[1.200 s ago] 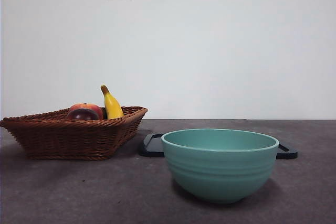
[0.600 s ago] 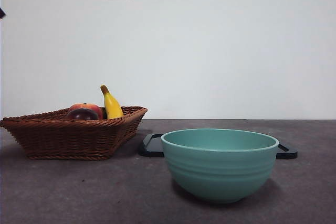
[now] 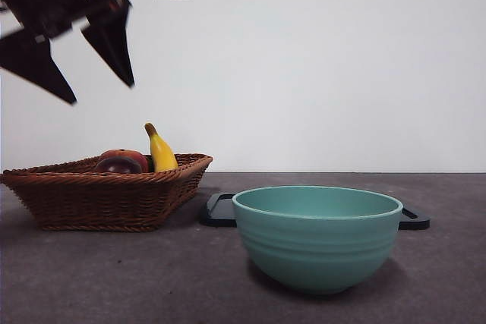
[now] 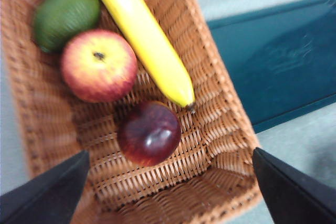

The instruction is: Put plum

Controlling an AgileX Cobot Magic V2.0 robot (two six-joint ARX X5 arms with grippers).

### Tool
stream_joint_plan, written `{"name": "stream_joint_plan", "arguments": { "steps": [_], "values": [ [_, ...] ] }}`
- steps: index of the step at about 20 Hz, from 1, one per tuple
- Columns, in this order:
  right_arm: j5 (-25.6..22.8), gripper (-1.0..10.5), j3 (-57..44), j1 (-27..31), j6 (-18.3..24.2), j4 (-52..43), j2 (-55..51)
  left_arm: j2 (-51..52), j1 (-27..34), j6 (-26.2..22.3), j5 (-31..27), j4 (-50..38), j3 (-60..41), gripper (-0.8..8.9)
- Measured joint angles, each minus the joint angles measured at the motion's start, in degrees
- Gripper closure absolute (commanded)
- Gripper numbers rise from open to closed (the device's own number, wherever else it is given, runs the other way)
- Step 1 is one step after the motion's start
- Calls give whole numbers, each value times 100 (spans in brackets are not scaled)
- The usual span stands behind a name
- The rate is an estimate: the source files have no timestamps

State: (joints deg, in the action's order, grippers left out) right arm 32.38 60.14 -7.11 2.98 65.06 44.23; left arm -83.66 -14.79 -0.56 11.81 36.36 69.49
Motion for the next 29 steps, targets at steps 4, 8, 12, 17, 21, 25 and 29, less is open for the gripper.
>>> {"name": "stream_joint_plan", "arguments": {
  "steps": [4,8,12,17,21,25,29],
  "values": [
    [0,568,0,0,0,0,0,-590,-94,-2,-55,-286,2,319],
    [0,568,0,0,-2,2,0,-1082,-173,-46,-264,-533,11,319],
    [0,568,0,0,-26,0,0,-1427,-199,-133,-315,-645,11,318],
    [0,568,2,0,-26,2,0,-1648,-199,-157,-367,-780,11,319],
    [0,568,0,0,-26,2,0,-1792,-199,-249,-448,-782,22,320],
    [0,568,2,0,-26,0,0,-1818,-199,-293,-448,-774,22,456],
    [0,568,0,0,-26,0,0,-1818,-199,-297,-448,-739,22,485]
  ]
}}
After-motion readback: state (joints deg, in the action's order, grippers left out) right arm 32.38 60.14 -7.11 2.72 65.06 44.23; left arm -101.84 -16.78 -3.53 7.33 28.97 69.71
